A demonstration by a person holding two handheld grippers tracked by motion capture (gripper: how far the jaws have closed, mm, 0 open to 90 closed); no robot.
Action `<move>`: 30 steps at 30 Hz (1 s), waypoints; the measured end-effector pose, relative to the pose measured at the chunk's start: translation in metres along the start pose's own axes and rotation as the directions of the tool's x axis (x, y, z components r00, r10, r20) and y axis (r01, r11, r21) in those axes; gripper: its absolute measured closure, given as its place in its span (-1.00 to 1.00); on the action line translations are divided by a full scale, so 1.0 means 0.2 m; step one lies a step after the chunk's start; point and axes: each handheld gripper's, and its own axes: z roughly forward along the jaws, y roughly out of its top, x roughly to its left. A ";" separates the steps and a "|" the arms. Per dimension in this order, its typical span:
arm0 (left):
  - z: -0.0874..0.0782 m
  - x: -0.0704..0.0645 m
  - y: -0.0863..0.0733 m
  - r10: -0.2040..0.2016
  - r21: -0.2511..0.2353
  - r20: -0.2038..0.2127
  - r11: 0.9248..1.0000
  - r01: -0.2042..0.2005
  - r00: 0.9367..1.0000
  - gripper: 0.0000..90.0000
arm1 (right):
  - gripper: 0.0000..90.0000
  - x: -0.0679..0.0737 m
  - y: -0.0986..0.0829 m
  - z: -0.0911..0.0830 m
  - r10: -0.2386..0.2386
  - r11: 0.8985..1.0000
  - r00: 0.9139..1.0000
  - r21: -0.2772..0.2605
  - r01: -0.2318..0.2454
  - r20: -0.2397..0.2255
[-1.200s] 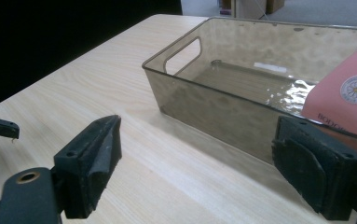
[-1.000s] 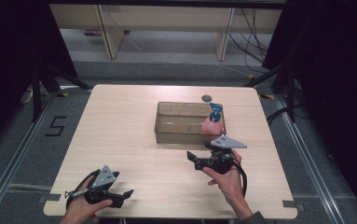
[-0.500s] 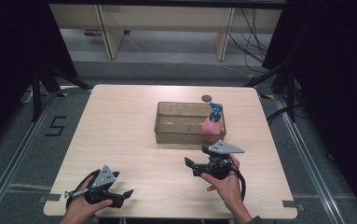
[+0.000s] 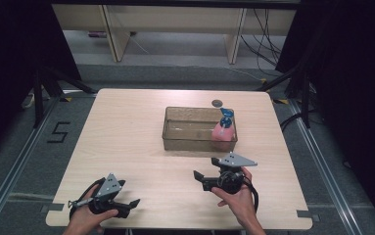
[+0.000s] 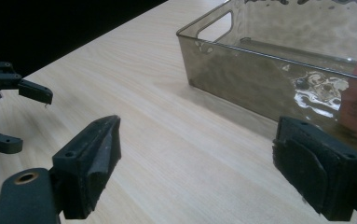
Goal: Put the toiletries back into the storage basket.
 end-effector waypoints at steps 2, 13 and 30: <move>0.00 0.00 0.00 0.000 0.000 0.000 1.000 0.000 1.000 -0.66 | -0.65 0.01 -0.01 0.00 0.019 1.000 1.000 -0.002 -0.019 -0.005; 0.00 0.00 0.00 0.001 0.000 0.000 1.000 -0.001 1.000 -0.66 | -0.65 0.02 -0.04 -0.02 0.006 1.000 1.000 0.005 -0.005 -0.009; 0.00 0.00 0.00 0.011 -0.002 -0.006 1.000 -0.011 1.000 -0.66 | -0.65 0.05 -0.08 -0.05 0.029 0.999 0.999 0.014 -0.028 -0.030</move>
